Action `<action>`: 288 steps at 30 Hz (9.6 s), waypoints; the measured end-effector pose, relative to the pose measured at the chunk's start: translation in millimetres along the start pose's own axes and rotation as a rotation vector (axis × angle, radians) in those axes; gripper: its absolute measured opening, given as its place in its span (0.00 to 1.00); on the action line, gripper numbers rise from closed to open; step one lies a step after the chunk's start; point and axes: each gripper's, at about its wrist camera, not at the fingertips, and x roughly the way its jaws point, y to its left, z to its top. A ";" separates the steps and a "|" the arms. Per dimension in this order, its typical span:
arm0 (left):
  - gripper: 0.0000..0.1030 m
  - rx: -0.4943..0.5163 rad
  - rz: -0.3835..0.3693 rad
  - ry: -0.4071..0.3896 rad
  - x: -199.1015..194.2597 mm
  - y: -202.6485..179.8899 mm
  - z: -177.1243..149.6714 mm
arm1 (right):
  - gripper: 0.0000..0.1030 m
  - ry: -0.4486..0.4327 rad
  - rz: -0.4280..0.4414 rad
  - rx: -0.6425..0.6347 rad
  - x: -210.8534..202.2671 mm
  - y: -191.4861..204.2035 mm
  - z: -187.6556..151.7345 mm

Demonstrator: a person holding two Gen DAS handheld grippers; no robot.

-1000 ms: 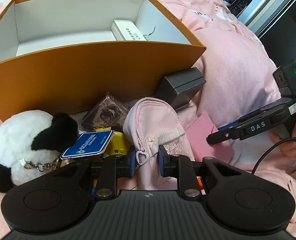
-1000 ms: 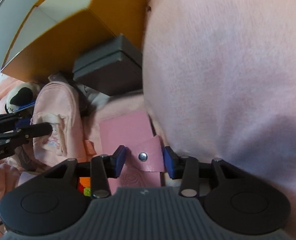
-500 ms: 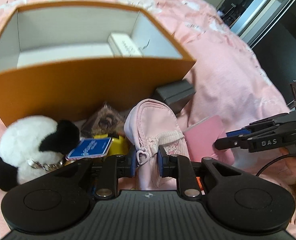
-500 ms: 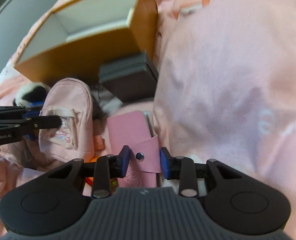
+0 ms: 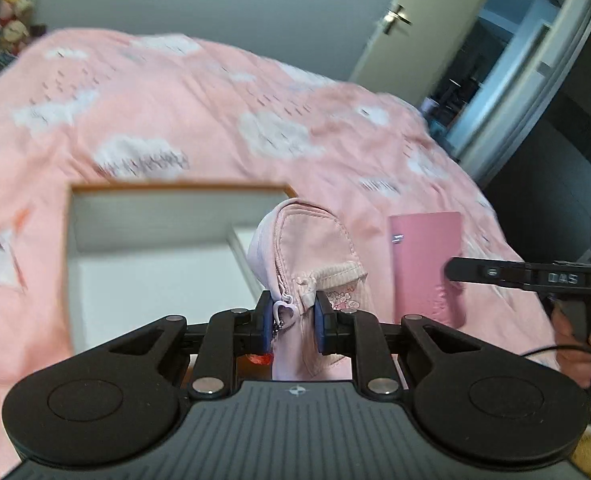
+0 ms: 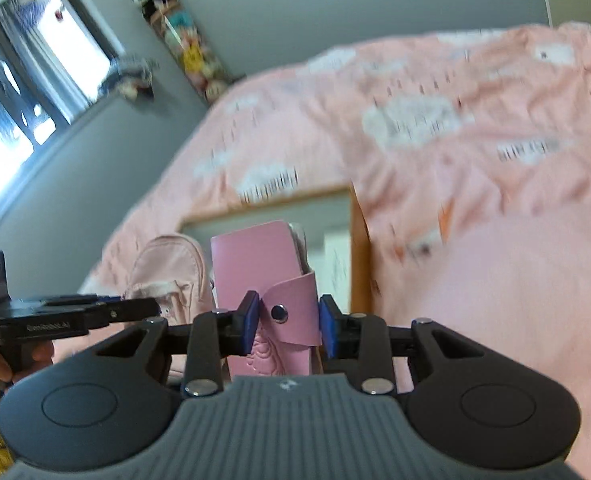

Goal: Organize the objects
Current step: 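Carry the pink wallet into the orange box with the right tool while the left tool carries the pink pouch, then open the right tool to drop the pink wallet while the left tool releases the pink pouch, then move the right tool to the pile and grasp the photo card box, then pass the photo card box from the right tool into the left tool, then grasp the black box with the right tool while the left tool holds the photo card box, then lower the black box into the orange box with the right tool while the left tool carries the card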

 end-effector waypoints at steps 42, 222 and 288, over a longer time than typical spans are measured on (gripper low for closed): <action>0.22 -0.185 0.009 0.276 117.4 100.4 8.3 | 0.40 0.408 -0.286 -0.263 220.7 39.5 18.3; 0.24 0.016 0.018 0.162 60.1 -7.0 -81.3 | 0.56 0.338 -0.112 -0.709 149.1 -9.1 -114.7; 0.24 -0.169 0.082 -0.057 41.0 83.6 30.5 | 0.37 0.181 -0.026 -0.091 162.2 34.3 61.7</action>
